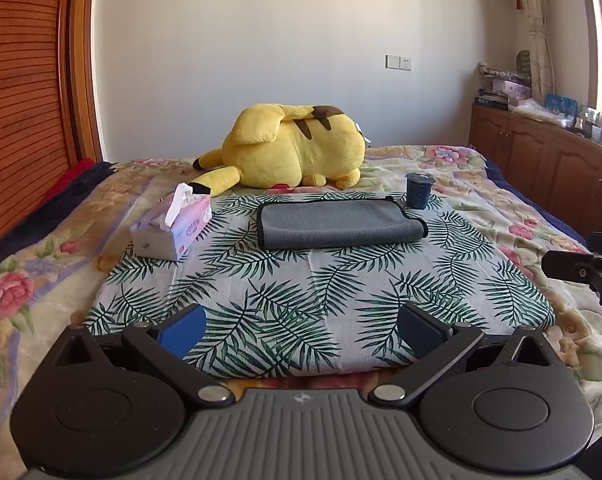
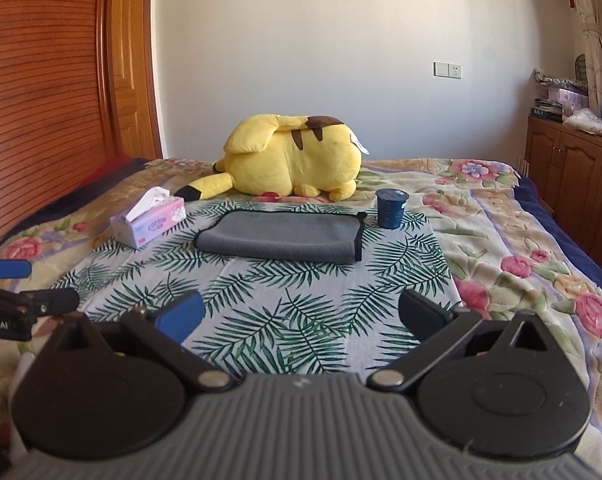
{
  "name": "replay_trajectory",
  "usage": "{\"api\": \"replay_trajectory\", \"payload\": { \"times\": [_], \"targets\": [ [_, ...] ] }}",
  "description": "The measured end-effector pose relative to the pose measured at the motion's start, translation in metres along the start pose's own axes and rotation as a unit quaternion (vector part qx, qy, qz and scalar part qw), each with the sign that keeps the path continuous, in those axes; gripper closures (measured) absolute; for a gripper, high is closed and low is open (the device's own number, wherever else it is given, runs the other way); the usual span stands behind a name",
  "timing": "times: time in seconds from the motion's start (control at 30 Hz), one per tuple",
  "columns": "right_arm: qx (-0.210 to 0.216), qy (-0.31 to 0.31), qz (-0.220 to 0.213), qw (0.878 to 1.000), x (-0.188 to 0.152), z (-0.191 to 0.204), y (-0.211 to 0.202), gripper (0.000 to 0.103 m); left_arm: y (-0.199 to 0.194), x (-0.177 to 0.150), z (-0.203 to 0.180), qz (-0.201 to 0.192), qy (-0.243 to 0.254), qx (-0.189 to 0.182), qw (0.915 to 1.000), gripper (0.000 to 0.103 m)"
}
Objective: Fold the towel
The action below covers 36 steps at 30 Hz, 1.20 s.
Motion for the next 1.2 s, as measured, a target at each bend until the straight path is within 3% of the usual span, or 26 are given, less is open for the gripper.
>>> {"api": "replay_trajectory", "payload": {
  "times": [0.3, 1.2],
  "targets": [
    [-0.007, -0.021, -0.014, 1.000, -0.009, 0.006, -0.002, 0.000, 0.004, -0.009, 0.004, -0.017, 0.001, 0.010, 0.9998, 0.016],
    [-0.033, 0.009, -0.051, 0.998, -0.006, -0.006, -0.013, 0.000, -0.021, -0.001, 0.010, -0.088, 0.004, 0.018, 0.9960, 0.016]
  ]
}}
Point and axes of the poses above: each gripper's, at about its wrist camera, not at the fingertips, and y roughly the way its jaws point, z to its left, x to its top, the point moved 5 cm from there along y, roughly the way its jaws point, and after that the axes turned 2 degrees about -z, right-handed, at the moved point
